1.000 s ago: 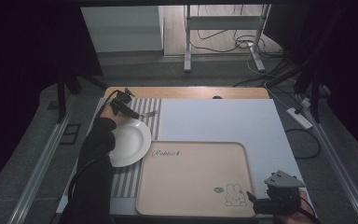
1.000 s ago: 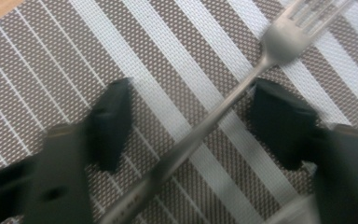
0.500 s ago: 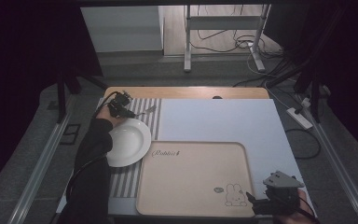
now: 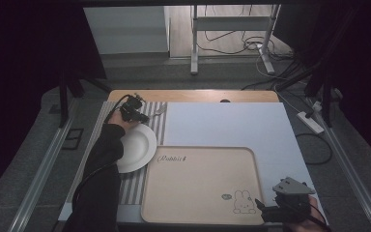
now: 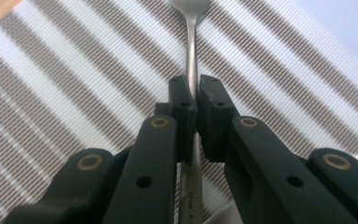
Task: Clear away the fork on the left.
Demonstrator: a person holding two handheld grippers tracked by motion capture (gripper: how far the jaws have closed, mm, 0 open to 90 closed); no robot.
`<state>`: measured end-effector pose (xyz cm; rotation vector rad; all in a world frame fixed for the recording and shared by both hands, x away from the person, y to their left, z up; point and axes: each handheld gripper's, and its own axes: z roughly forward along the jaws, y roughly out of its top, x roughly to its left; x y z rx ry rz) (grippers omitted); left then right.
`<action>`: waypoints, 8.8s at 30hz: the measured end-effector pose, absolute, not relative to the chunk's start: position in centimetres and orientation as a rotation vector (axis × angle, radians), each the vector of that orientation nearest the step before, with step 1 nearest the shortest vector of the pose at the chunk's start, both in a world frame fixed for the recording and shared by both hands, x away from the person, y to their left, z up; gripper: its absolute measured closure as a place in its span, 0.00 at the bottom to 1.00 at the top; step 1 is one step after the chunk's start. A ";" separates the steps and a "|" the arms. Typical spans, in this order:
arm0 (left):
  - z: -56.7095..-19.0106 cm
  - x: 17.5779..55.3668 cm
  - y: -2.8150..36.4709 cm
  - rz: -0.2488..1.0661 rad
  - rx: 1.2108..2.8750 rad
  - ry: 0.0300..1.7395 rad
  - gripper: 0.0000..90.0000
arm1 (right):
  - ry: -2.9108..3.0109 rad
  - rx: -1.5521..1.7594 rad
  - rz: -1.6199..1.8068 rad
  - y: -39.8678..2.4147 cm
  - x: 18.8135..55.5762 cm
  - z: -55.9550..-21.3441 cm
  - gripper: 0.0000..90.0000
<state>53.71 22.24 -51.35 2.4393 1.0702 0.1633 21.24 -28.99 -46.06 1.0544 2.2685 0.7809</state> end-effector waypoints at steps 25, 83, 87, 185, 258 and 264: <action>-49.1 50.1 16.1 0.142 2.424 0.928 0.94 | 2.236 1.092 0.832 -29.5 21.2 -45.8 0.00; -49.1 33.2 11.8 0.001 2.465 0.878 0.94 | 2.242 1.071 0.833 -29.3 21.1 -45.8 0.00; -49.2 31.7 11.9 0.003 2.466 0.904 0.94 | 2.242 1.064 0.833 -29.3 21.1 -45.8 0.00; -49.4 31.2 15.5 0.134 2.337 0.952 0.25 | 2.259 1.048 0.827 -29.1 21.3 -45.9 0.00; -49.0 25.1 23.4 0.160 2.059 1.046 0.00 | 2.255 1.113 0.868 -29.6 21.5 -45.8 0.00; -49.1 24.4 24.1 0.159 2.054 1.064 0.00 | 2.255 1.112 0.864 -29.6 21.5 -45.8 0.00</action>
